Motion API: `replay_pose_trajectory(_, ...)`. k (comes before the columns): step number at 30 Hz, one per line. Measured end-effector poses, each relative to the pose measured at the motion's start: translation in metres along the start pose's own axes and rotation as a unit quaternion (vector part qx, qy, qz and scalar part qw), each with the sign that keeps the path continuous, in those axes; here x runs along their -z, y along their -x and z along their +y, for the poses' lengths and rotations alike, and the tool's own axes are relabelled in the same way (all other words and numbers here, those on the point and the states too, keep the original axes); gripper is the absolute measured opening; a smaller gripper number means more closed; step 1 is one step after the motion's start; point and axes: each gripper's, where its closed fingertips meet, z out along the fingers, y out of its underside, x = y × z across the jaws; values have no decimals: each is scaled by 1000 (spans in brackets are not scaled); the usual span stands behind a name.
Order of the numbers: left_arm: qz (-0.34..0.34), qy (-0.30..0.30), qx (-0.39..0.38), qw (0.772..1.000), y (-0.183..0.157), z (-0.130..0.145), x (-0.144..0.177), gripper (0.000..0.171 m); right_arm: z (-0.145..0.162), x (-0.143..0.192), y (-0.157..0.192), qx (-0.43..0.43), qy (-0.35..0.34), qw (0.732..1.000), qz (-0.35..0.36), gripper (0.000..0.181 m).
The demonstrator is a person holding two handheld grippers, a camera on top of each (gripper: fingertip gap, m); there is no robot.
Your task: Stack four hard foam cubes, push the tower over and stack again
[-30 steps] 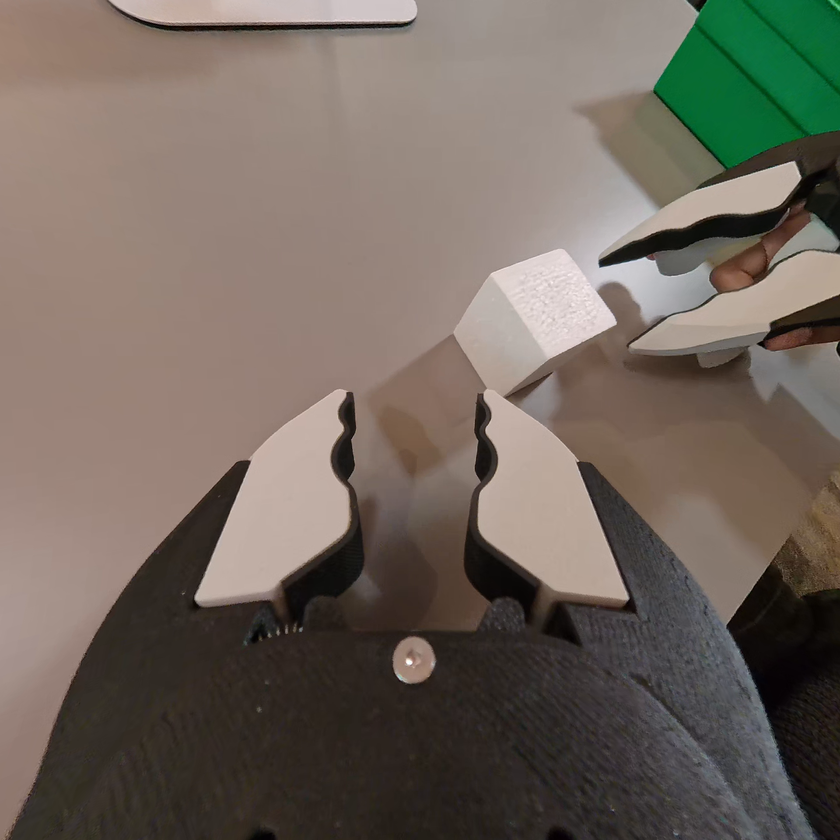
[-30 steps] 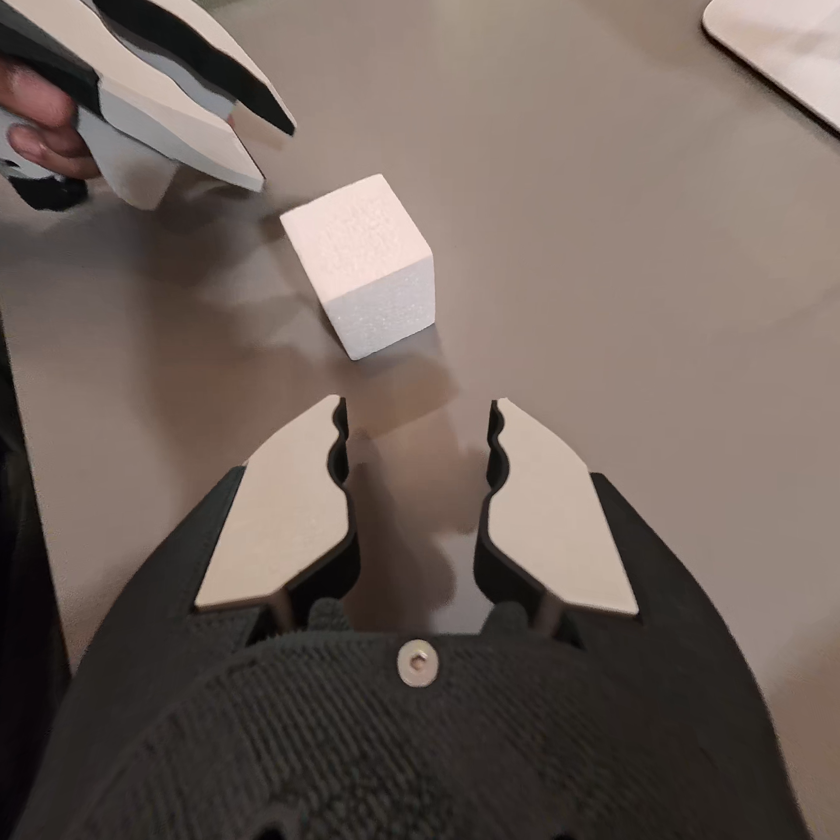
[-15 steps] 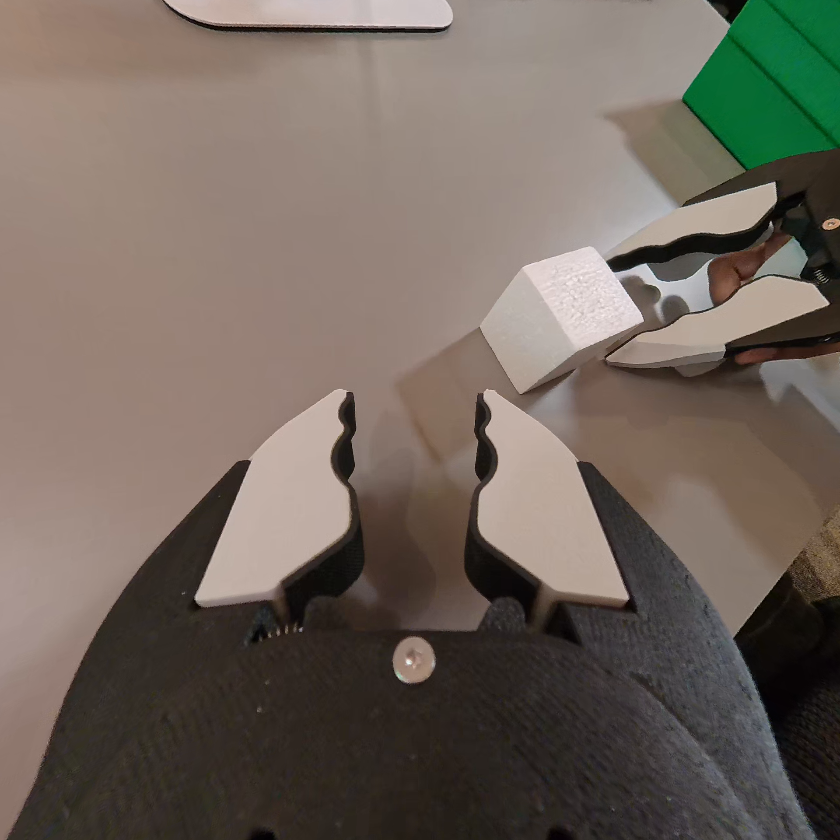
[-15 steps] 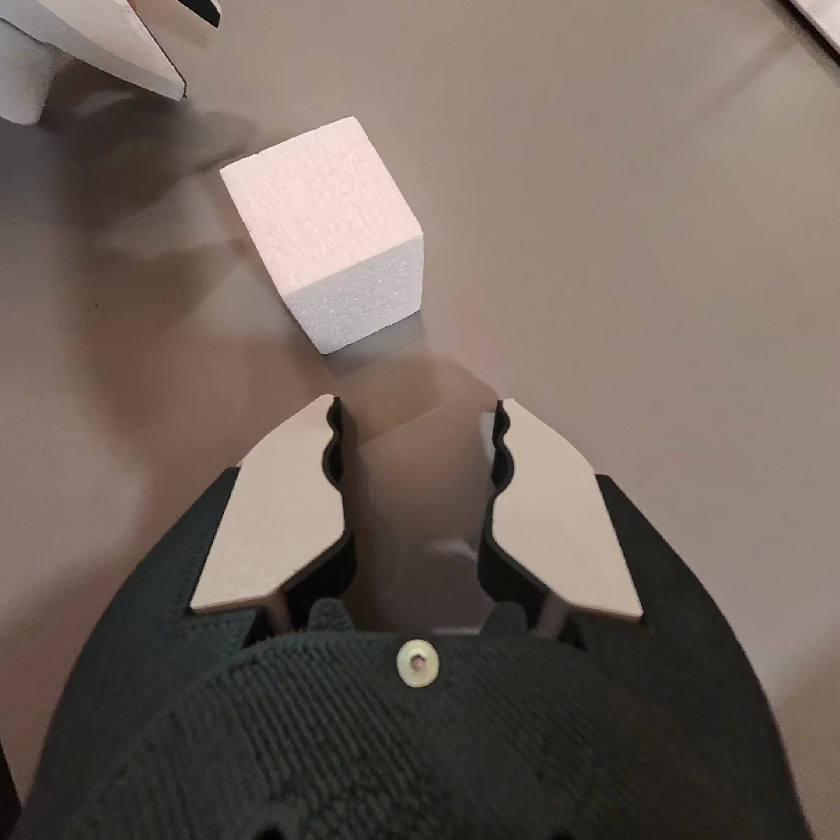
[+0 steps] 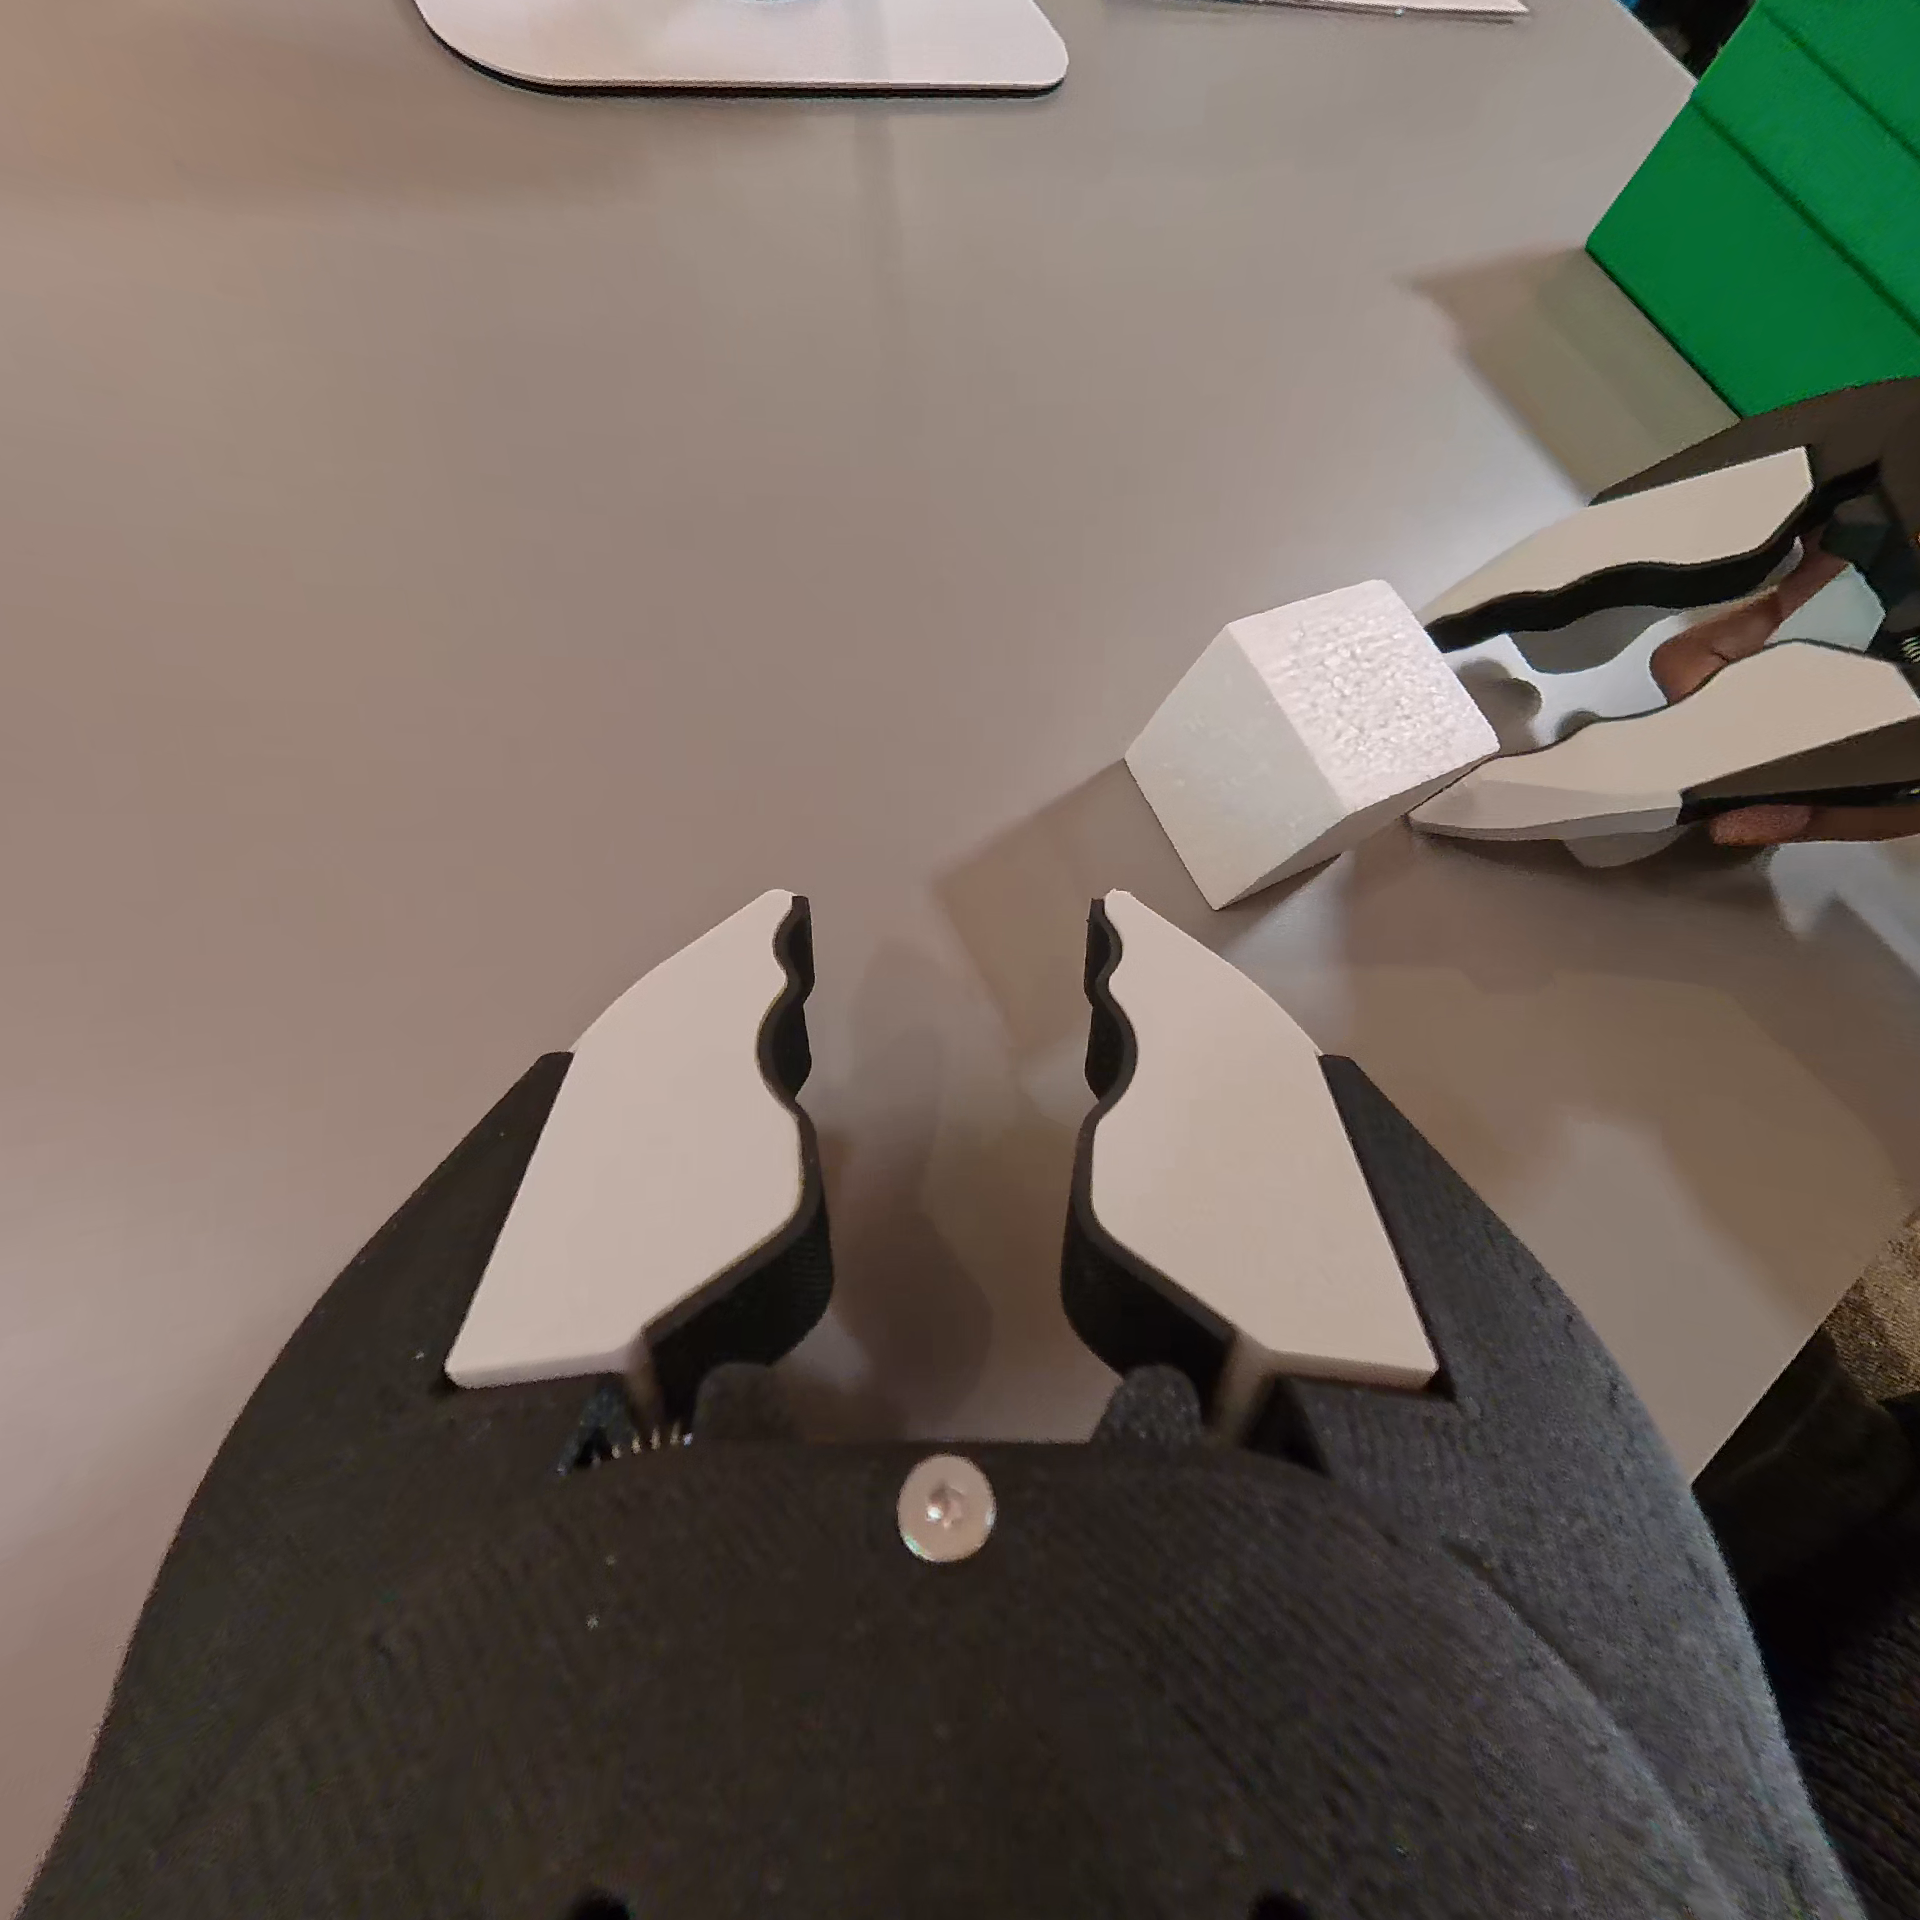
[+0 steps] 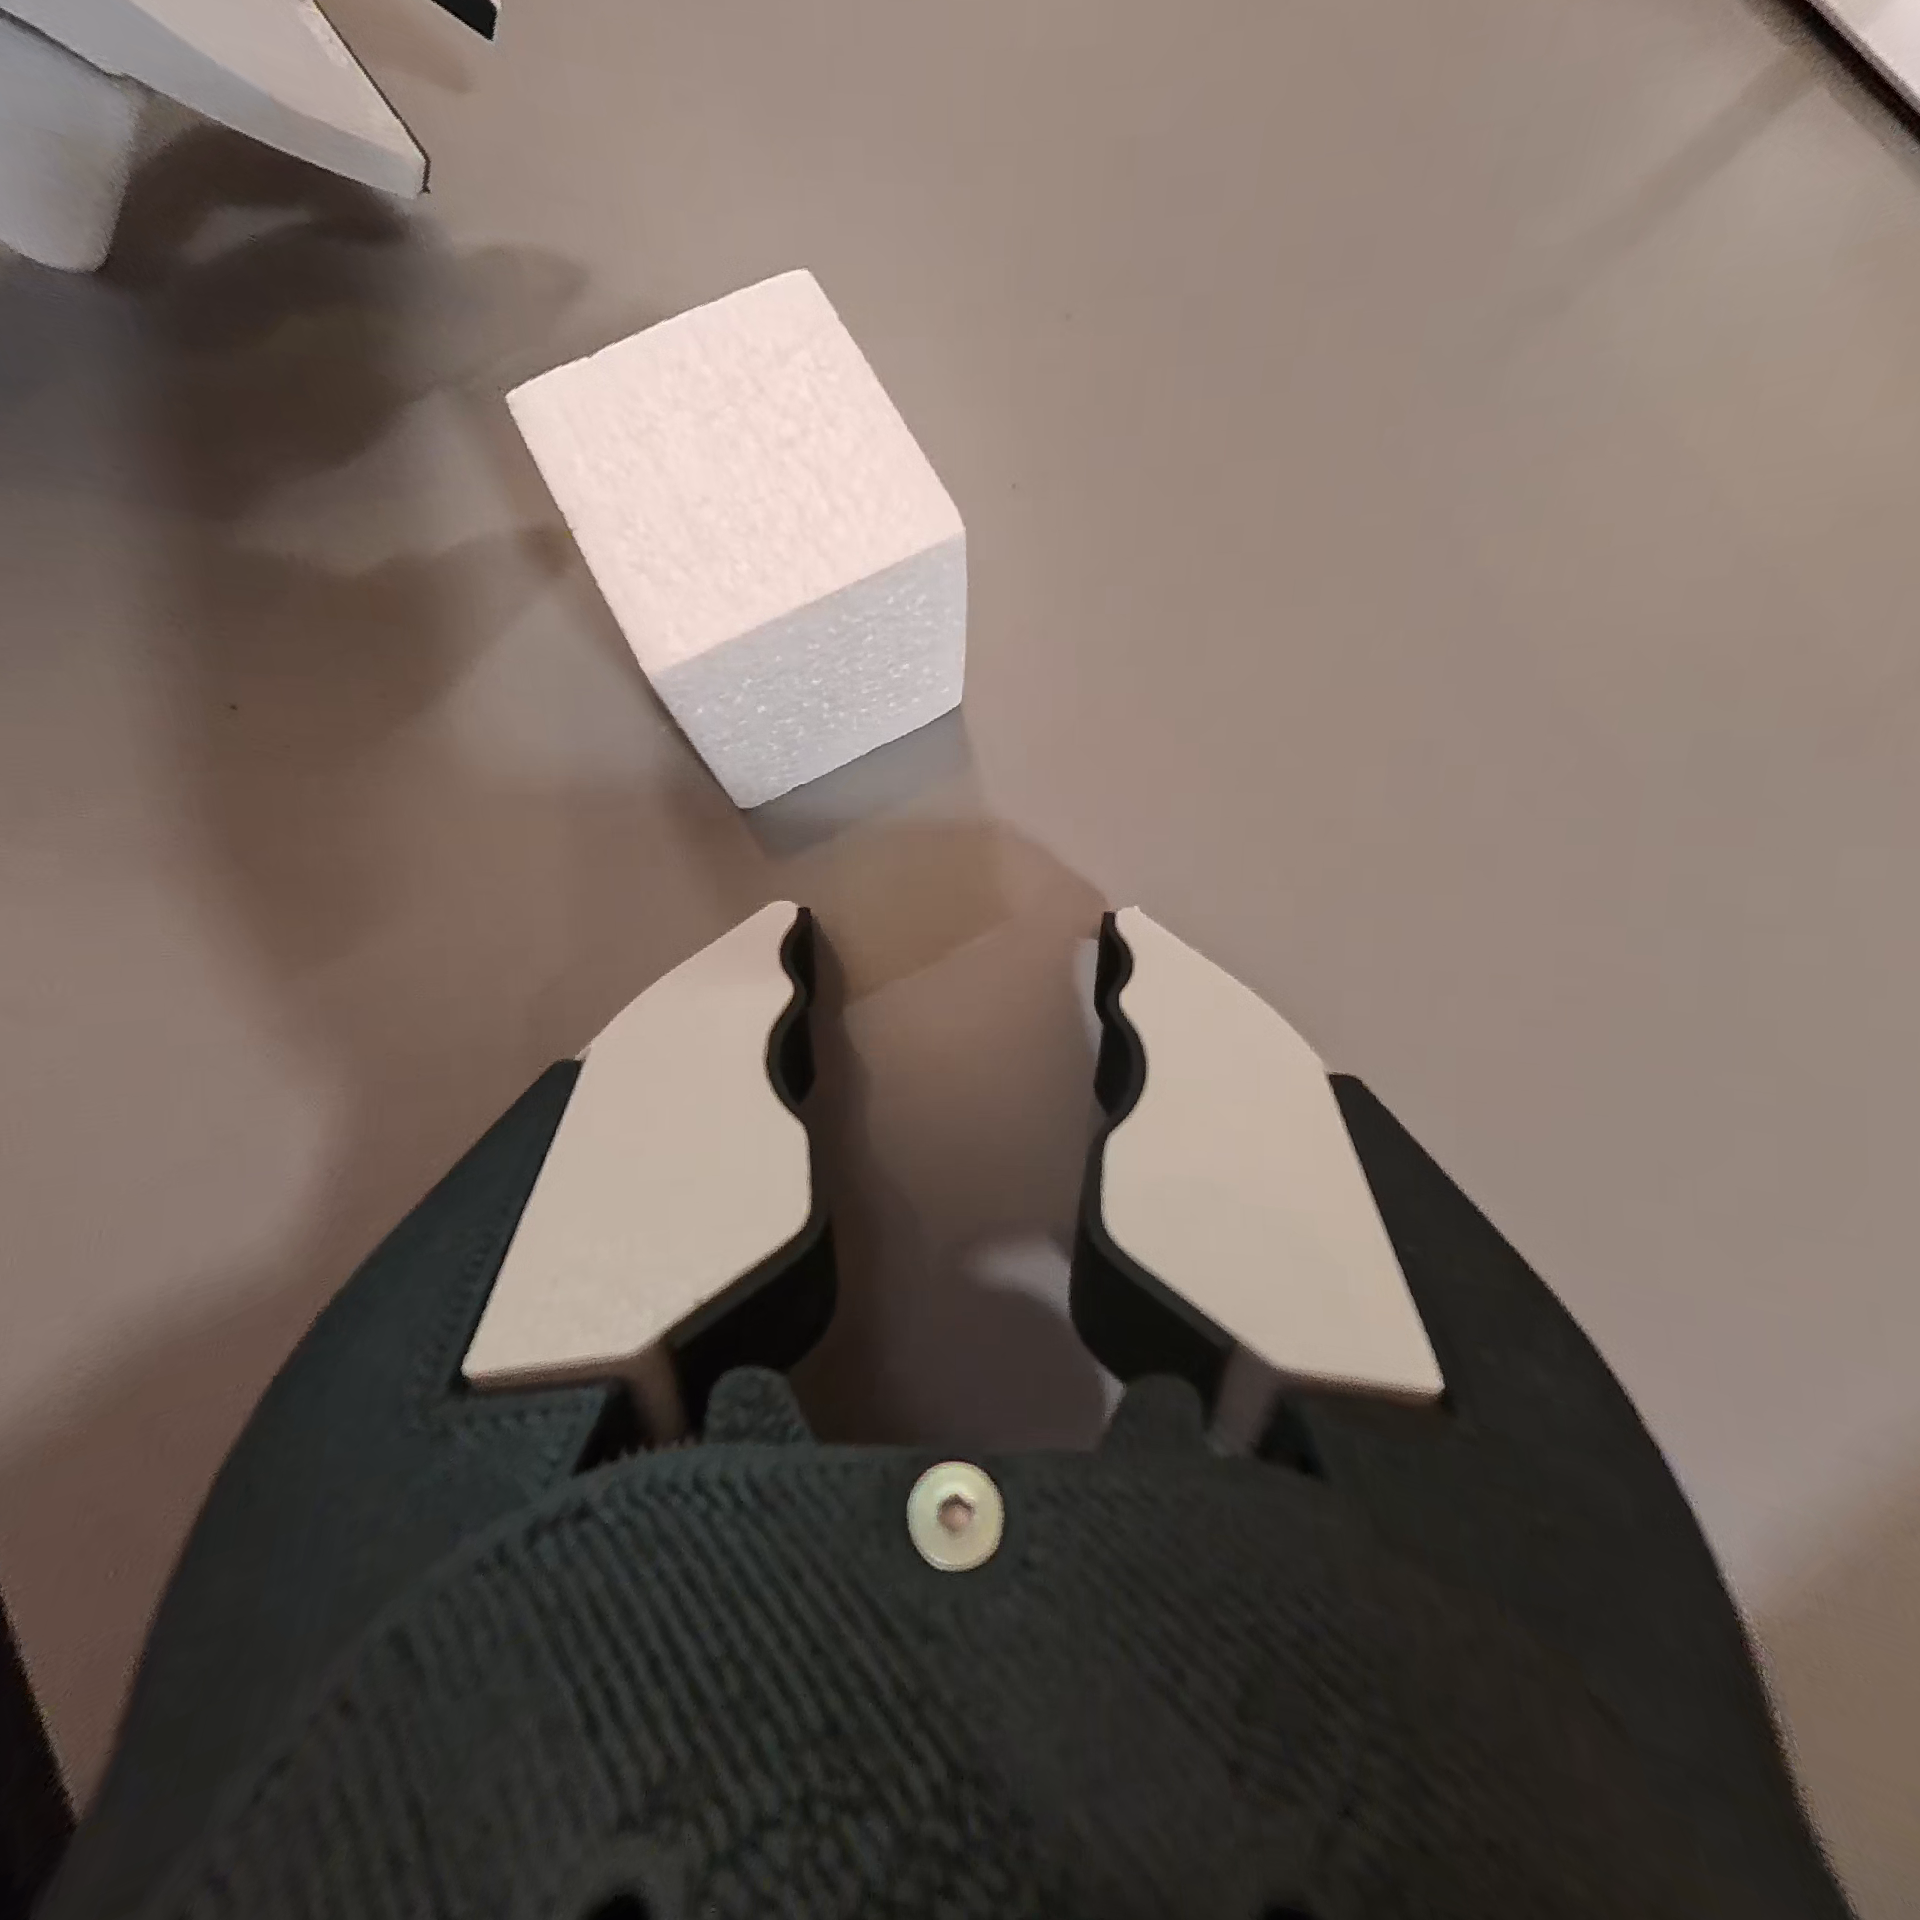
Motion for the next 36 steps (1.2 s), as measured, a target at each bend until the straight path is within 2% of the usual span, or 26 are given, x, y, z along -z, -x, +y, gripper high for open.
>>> replay_pose_trajectory(3, -1, -1, -1, 1000, 0, 0, 0, 52, -1, 3, 4, -5, -4, 1000, -15, 57)
replay_pose_trajectory(8, -2, 2, -3, 1000, 1, 0, -1, 52, -23, 15, 13, 7, -51, 998, -28, 58)
replay_pose_trajectory(14, -2, 0, -2, 1000, 1, 0, -1, 52, -37, 15, 24, 38, -67, 997, -21, 61)
replay_pose_trajectory(18, -4, -1, 0, 1000, 3, -1, 0, 52, -27, 25, 12, 24, -49, 998, -9, 63)
replay_pose_trajectory(21, -6, -5, 3, 1000, 3, -2, 2, 52, -37, 44, 2, -16, -92, 996, -13, 64)
replay_pose_trajectory(25, -12, -15, 8, 1000, 5, -3, 7, 52, -77, 69, 4, -49, -171, 984, -21, 60)
replay_pose_trajectory(27, -19, -24, 14, 999, 8, -5, 10, 52, -100, 69, 7, -67, -182, 981, -22, 60)
replay_pose_trajectory(31, -40, -55, 34, 997, 23, -13, 21, 51, -165, 44, 32, -76, -194, 975, -80, 60)
replay_pose_trajectory(36, -57, -86, 78, 992, 42, -17, 37, 52, -277, -7, 77, -29, -200, 967, -157, 59)
